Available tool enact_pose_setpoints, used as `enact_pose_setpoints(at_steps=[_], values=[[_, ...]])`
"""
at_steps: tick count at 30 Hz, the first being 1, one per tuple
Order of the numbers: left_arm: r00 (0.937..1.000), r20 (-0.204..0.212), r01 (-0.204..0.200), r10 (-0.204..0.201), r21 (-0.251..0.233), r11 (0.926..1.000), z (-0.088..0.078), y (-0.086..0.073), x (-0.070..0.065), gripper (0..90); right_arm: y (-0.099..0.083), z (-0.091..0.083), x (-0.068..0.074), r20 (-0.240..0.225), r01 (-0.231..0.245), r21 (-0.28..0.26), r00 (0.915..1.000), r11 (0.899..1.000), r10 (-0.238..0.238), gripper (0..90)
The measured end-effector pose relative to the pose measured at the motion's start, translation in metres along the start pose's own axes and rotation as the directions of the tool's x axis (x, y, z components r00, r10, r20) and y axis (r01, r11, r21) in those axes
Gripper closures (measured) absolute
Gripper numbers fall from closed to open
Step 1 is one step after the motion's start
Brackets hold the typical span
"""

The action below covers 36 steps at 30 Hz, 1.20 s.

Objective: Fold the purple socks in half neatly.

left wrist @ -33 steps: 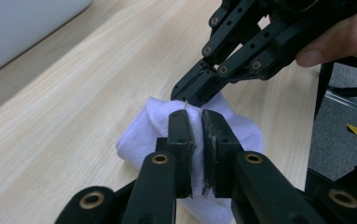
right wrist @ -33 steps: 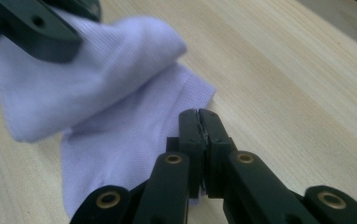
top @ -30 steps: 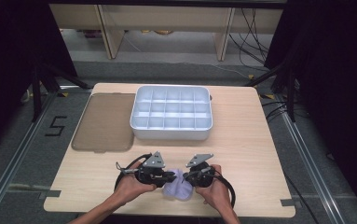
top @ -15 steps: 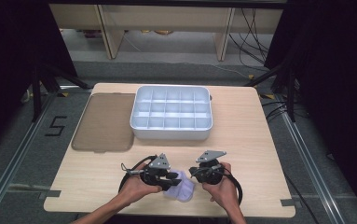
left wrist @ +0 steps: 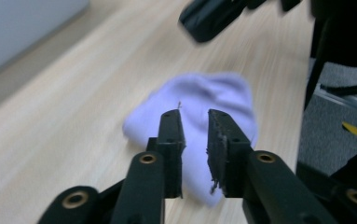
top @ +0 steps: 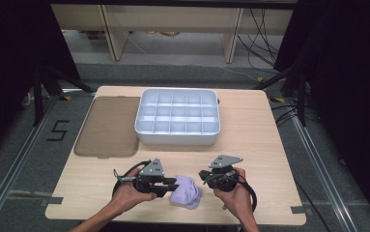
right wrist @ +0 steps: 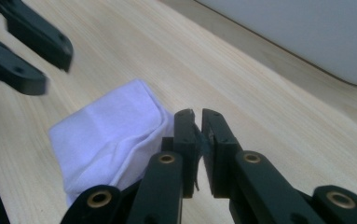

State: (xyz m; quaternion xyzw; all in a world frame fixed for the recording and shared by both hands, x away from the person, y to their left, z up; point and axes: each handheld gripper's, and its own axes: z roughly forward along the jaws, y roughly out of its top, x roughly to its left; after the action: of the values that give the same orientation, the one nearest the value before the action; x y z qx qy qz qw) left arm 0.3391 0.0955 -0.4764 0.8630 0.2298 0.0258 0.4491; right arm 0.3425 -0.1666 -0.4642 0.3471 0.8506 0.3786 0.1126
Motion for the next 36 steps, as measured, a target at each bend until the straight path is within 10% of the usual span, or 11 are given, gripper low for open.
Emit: enact_pose_setpoints(at_steps=[14, 20, 28, 36], values=[[0.9992, 0.017, -0.037, 0.036, 0.093, 0.9949, 0.023, -0.026, -0.002, 83.9, 0.006, 0.017, 0.036, -0.093, 0.077, 0.037, 0.993, 0.996, -0.073, 87.3], [0.9991, 0.001, -0.043, 0.043, 0.091, 0.9949, 0.023, -0.027, -0.008, 83.5, -0.006, 0.027, 0.023, 0.004, 0.117, 0.139, 0.9929, 0.983, -0.119, 89.2], [0.9993, -0.026, -0.026, 0.027, 0.027, 0.9993, 0.017, -0.008, -0.006, 82.1, -0.008, 0.029, 0.018, -0.03, 0.112, 0.14, 0.9936, 0.984, -0.109, 89.1], [0.9975, -0.061, -0.03, 0.035, 0.082, 0.9961, 0.038, -0.01, 0.014, 84.9, -0.009, 0.028, 0.018, -0.045, 0.11, 0.142, 0.9935, 0.984, -0.104, 88.9]])
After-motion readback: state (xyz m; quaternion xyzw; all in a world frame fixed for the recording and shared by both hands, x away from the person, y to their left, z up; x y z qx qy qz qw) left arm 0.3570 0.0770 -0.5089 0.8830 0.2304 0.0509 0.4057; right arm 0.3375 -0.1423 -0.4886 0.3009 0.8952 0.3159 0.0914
